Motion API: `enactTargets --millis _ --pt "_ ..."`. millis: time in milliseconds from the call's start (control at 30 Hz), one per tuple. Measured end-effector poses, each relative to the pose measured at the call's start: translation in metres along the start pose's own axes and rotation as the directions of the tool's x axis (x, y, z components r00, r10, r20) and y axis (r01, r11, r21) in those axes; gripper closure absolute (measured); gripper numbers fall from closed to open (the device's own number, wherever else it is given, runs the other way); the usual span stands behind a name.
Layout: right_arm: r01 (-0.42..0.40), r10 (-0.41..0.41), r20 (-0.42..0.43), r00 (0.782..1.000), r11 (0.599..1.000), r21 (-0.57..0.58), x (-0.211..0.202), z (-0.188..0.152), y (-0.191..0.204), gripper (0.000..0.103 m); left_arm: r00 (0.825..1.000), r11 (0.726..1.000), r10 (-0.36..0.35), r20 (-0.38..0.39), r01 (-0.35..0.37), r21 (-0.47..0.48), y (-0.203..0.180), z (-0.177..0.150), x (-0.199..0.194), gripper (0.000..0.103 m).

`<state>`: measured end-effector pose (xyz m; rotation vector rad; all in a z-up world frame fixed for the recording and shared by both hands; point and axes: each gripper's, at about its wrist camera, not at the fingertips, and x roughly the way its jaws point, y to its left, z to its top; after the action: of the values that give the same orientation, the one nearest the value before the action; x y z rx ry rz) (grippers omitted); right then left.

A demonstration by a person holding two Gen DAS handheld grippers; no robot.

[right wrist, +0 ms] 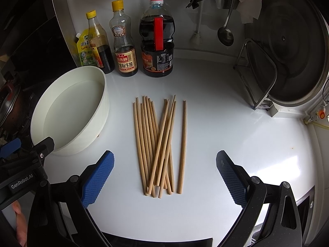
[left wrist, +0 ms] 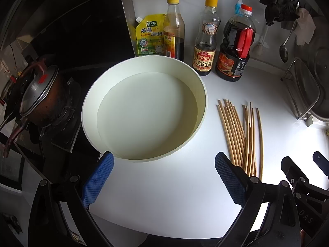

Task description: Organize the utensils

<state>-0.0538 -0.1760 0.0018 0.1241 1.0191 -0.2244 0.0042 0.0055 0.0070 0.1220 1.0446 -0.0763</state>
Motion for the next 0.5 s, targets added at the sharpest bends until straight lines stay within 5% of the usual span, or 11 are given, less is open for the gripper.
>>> enactTargets --millis 500 --pt "-0.003 0.003 -0.009 1.0 1.0 0.006 0.0026 0.0043 0.0005 0.008 1.0 1.0 -0.007 -0.007 0.007 0.007 0.0 0.0017 0.002 0.006"
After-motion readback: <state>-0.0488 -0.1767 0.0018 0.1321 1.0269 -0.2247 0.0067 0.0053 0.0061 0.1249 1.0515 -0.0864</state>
